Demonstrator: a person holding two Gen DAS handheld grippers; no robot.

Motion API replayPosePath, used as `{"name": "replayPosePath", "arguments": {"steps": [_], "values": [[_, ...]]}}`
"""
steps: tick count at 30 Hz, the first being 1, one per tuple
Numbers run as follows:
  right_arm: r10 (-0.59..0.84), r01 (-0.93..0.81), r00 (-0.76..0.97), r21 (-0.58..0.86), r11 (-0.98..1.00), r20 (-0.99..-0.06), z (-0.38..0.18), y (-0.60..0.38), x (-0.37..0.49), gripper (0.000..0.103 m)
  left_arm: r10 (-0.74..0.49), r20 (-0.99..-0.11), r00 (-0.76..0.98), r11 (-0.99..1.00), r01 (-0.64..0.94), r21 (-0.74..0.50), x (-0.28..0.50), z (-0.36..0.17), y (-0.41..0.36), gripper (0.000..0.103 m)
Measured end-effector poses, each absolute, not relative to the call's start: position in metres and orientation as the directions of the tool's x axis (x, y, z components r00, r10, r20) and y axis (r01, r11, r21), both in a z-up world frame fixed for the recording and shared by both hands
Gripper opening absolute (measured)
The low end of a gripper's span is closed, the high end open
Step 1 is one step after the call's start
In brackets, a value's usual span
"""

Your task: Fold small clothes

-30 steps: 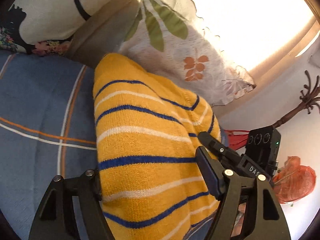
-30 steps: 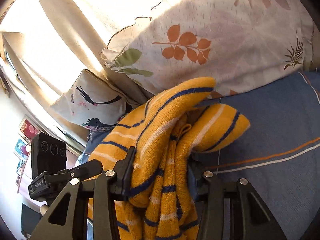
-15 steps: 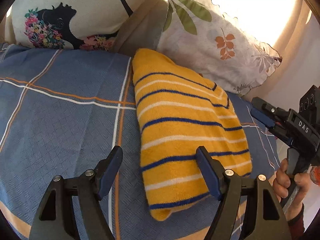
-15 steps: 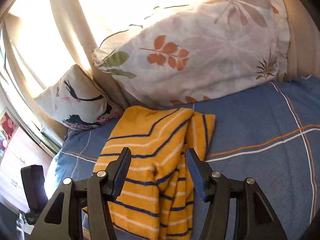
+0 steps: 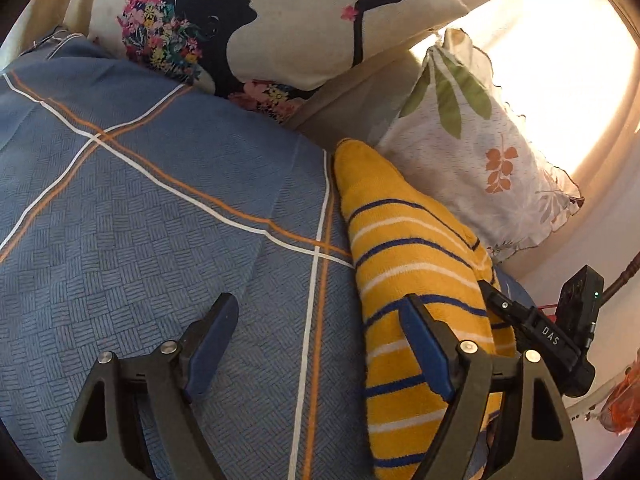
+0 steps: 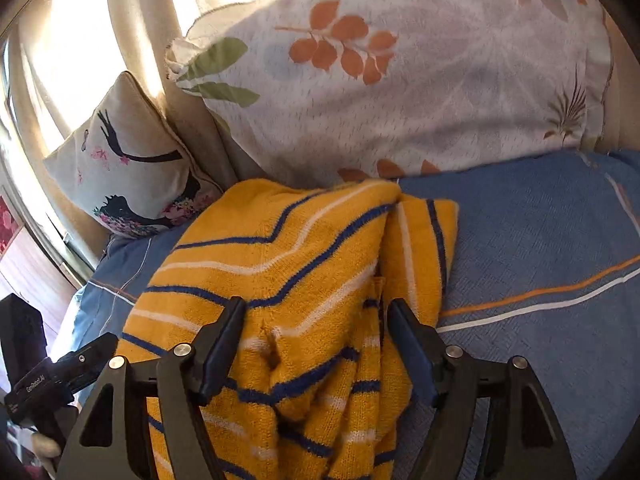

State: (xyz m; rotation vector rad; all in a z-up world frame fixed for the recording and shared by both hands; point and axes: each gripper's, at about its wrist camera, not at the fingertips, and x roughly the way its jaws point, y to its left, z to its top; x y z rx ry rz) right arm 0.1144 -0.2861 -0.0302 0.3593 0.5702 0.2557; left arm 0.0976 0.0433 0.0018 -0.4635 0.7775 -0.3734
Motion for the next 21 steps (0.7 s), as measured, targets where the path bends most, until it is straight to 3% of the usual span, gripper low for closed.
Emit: {"name": "replayPosePath", "arguments": {"steps": [6,13,21], "values": [[0.326,-0.123,0.835,0.427,0.896,-0.443,-0.029,-0.290,0.112,0.078,-0.431,-0.618,0.658,0.875,0.136,-0.465,0.099,0.001,0.033,0.083],[0.372,-0.153,0.815,0.454,0.878,-0.444,-0.030,-0.288,0.124,0.082,-0.338,-0.691,0.639,0.935,0.144,-0.324,0.105,0.003,0.008,0.093],[0.413,-0.182,0.813,0.493,0.850,-0.411,-0.031,-0.299,0.112,0.082,-0.320,-0.693,0.646,0.941,0.131,-0.312,0.103,0.002,0.007,0.094]]}}
